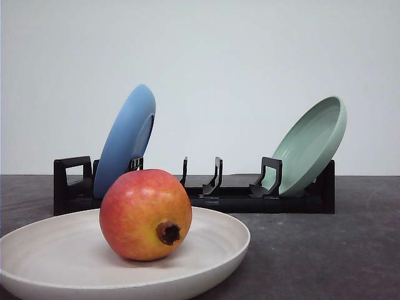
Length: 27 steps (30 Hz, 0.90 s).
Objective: Place pomegranate in white plate
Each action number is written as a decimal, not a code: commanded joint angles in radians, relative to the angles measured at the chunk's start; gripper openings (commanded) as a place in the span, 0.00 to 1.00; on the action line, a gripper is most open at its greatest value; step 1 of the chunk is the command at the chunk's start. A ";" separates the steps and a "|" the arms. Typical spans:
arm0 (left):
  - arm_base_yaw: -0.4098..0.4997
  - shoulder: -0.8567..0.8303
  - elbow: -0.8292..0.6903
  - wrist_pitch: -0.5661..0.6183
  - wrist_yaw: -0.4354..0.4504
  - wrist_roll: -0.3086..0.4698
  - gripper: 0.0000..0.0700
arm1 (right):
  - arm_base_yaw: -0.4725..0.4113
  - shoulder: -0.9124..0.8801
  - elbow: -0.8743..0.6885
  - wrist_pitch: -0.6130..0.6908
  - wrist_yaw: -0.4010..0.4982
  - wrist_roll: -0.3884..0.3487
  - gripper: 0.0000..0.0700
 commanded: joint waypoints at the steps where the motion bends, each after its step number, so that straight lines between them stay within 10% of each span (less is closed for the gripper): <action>1: 0.000 -0.002 -0.009 -0.004 0.008 0.000 0.00 | -0.002 -0.002 -0.003 0.009 0.003 0.007 0.00; 27: -0.003 -0.002 -0.010 -0.004 0.008 0.000 0.00 | -0.002 -0.002 -0.003 0.009 0.003 0.007 0.00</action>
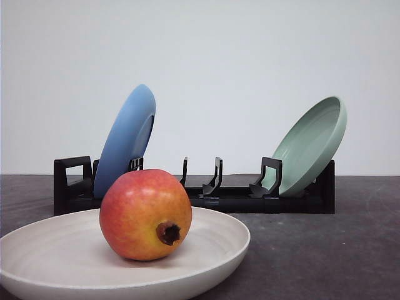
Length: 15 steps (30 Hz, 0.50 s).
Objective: Place pomegranate in white plate
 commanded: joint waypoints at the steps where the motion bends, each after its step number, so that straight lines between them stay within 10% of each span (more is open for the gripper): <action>1: -0.002 -0.002 -0.009 -0.004 0.008 0.000 0.00 | -0.002 -0.002 -0.003 0.009 0.003 0.007 0.00; 15: -0.002 -0.002 -0.009 -0.004 0.008 0.000 0.00 | -0.002 -0.002 -0.003 0.009 0.003 0.007 0.00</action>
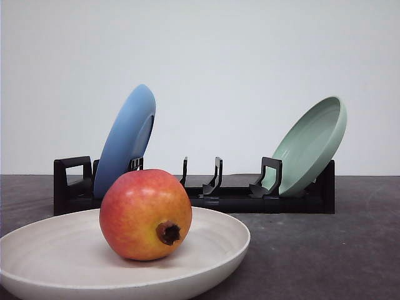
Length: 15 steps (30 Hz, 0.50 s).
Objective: Place pomegranate in white plate
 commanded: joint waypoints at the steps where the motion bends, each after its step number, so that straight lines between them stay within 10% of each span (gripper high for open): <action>1: -0.002 -0.002 -0.009 -0.004 0.008 0.000 0.00 | -0.002 -0.002 -0.003 0.009 0.003 0.007 0.00; 15: -0.002 -0.002 -0.009 -0.004 0.008 0.000 0.00 | -0.002 -0.002 -0.003 0.009 0.003 0.007 0.00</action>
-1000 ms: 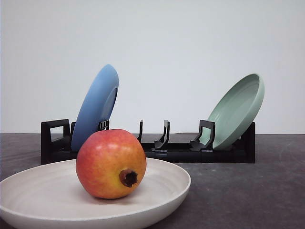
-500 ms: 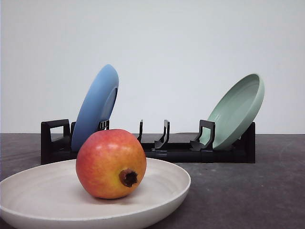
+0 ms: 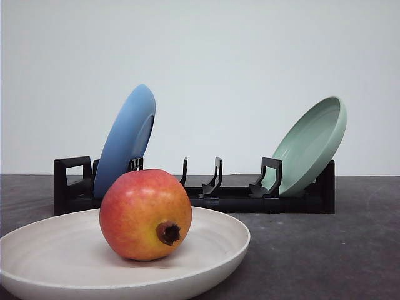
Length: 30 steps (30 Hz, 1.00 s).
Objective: Place pomegranate in white plate
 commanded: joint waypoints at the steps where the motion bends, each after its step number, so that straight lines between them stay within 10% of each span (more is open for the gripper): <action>1: -0.002 -0.002 -0.009 -0.004 0.008 0.000 0.00 | -0.002 -0.002 -0.003 0.009 0.003 0.007 0.00; 30: -0.002 -0.002 -0.009 -0.004 0.008 0.000 0.00 | -0.002 -0.002 -0.003 0.009 0.003 0.007 0.00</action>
